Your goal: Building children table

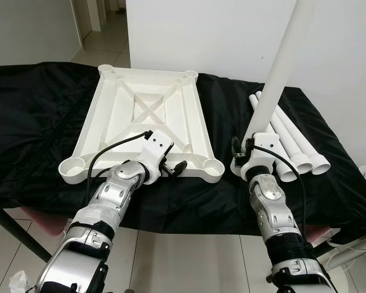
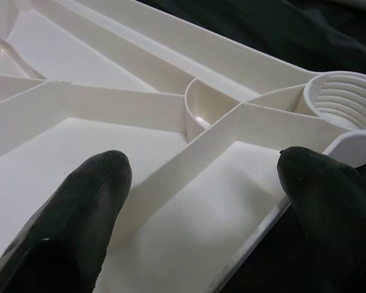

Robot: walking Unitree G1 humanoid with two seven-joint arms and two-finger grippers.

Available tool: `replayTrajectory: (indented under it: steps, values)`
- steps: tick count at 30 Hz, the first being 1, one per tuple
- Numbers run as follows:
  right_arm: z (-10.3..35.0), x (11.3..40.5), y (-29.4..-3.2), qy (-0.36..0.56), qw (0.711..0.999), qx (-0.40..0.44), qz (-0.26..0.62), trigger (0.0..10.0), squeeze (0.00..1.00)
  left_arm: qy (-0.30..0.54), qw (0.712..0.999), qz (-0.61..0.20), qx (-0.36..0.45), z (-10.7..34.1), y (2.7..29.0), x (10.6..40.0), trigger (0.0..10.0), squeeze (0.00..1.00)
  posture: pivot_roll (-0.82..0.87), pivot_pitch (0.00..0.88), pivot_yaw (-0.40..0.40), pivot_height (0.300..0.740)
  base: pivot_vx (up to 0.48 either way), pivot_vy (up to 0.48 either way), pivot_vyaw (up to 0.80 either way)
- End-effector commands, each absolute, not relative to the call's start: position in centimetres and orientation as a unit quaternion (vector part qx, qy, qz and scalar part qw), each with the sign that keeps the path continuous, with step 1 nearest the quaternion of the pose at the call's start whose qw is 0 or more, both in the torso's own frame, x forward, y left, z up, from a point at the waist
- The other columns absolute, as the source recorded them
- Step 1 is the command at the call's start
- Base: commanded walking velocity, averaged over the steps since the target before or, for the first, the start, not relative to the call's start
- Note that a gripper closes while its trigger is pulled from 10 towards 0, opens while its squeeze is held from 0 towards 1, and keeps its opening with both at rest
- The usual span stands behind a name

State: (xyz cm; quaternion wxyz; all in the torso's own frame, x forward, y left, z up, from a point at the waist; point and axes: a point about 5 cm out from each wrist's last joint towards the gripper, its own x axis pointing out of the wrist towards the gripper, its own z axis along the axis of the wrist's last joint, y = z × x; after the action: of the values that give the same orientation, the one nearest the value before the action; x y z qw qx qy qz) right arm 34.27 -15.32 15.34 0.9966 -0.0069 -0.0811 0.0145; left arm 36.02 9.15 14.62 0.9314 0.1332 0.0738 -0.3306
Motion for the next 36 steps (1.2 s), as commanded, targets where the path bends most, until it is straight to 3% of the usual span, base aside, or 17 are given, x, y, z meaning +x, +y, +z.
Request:
replayTrajectory:
  steps: [1,8,16,26,36]
  values:
    - [15.6,34.4,-15.6,-0.089,0.996,-0.005,0.009,10.0,0.0,0.071,0.939,-0.309,0.135,14.6,9.1,36.0,10.0,0.0,0.09,0.0,-0.062,0.74,0.0,0.0,0.0]
    - [15.7,34.3,-15.5,-0.1,0.995,0.007,0.021,10.0,0.0,0.039,0.898,-0.418,0.128,15.2,8.8,33.9,10.0,0.0,0.1,0.0,-0.073,0.74,0.0,0.0,0.0]
    - [16.7,34.2,-13.6,-0.133,0.987,0.018,0.087,10.0,0.0,0.032,0.914,-0.389,0.115,16.1,10.9,33.7,10.0,0.0,0.11,0.008,-0.087,0.74,0.0,0.0,0.0]
    - [15.0,34.5,-11.0,-0.114,0.983,0.043,0.14,10.0,0.0,0.068,0.927,-0.357,0.095,14.4,10.2,32.5,10.0,0.0,0.12,0.008,-0.103,0.74,0.0,0.0,0.0]
    - [12.2,34.6,-11.3,-0.062,0.987,0.055,0.139,10.0,0.0,0.075,0.927,-0.358,0.083,14.3,9.8,31.8,10.0,0.0,0.13,0.005,-0.106,0.74,0.0,0.0,0.0]
